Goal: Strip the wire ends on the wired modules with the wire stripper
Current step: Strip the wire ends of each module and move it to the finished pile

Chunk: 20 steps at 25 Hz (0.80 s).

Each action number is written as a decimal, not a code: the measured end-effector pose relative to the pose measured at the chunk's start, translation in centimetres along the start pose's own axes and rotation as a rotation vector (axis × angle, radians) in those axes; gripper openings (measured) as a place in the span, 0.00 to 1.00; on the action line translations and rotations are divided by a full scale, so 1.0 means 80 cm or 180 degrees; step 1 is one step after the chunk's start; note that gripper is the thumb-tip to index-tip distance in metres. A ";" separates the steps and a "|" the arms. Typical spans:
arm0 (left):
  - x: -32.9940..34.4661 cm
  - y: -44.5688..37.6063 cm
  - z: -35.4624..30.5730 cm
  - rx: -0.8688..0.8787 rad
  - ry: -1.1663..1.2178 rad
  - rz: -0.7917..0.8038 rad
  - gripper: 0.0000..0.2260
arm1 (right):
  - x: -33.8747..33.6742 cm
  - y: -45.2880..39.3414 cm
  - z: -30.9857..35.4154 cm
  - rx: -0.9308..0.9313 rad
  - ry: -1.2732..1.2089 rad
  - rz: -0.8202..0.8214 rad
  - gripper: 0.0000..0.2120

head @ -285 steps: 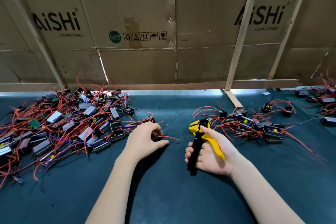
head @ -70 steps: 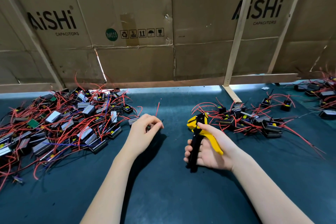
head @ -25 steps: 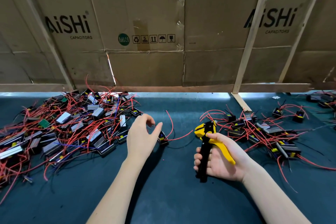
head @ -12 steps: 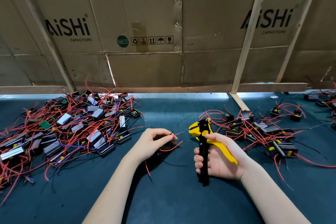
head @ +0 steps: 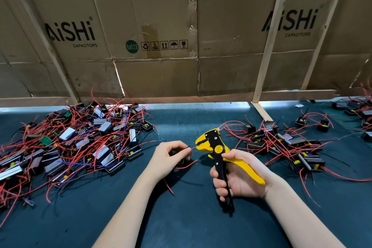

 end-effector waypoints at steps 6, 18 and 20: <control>0.000 -0.001 -0.002 0.0092 -0.0040 -0.0081 0.07 | 0.000 -0.001 -0.001 0.0061 0.0063 0.0063 0.22; 0.003 0.002 -0.002 0.0085 0.0040 0.0073 0.07 | -0.004 0.000 0.000 0.0141 0.0426 -0.0305 0.25; 0.003 0.002 -0.002 0.0075 0.0048 0.0085 0.07 | -0.005 -0.001 -0.001 0.0157 0.0472 -0.0368 0.24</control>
Point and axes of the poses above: each hand's wrist, its own y-axis away from the middle knuckle, its own x-axis out of the palm, z = x × y, the point moved 7 cm from there along -y, towards the middle knuckle, and after that the axes turned 10 degrees about -x, right-handed, at the moved point
